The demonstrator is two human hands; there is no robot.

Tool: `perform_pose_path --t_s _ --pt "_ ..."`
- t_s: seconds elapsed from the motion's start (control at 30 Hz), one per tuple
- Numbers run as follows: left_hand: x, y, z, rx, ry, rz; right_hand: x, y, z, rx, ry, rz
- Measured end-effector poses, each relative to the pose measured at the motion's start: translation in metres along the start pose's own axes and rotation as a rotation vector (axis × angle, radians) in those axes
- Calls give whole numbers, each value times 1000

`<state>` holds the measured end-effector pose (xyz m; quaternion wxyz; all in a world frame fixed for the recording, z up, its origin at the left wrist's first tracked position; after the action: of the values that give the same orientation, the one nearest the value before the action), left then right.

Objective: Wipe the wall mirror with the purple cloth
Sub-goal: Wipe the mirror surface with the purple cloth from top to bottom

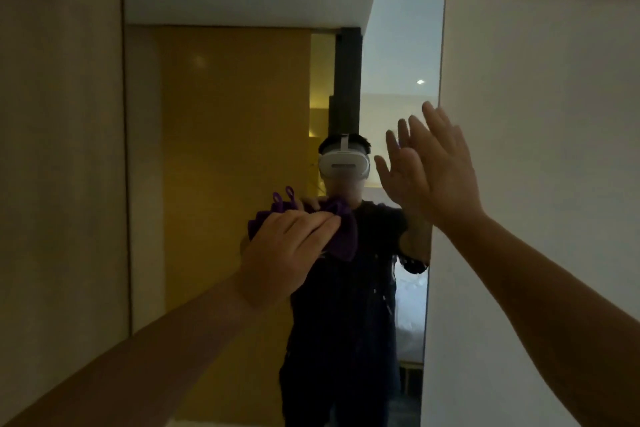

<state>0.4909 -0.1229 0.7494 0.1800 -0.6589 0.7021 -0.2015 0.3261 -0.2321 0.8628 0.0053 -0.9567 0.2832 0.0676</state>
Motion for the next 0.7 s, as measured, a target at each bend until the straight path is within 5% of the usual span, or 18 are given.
perform_pose_path --t_s 0.37,0.7 --pt "-122 -144 109 -61 -77 -39 140 -174 101 -157 -207 175" --pt "-123 -206 140 -66 -76 -62 194 -159 125 -90 -241 443"
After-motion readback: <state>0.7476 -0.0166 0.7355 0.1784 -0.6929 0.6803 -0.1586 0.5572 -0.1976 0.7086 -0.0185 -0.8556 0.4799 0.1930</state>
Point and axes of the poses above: each hand's wrist, its own z-axis away from the middle knuckle, its own x-axis out of the palm, y = z × x, the point moved 9 cm from there along -z, towards the middle knuckle, and after that the axes turned 6 degrees about y, right-handed, at the moved point
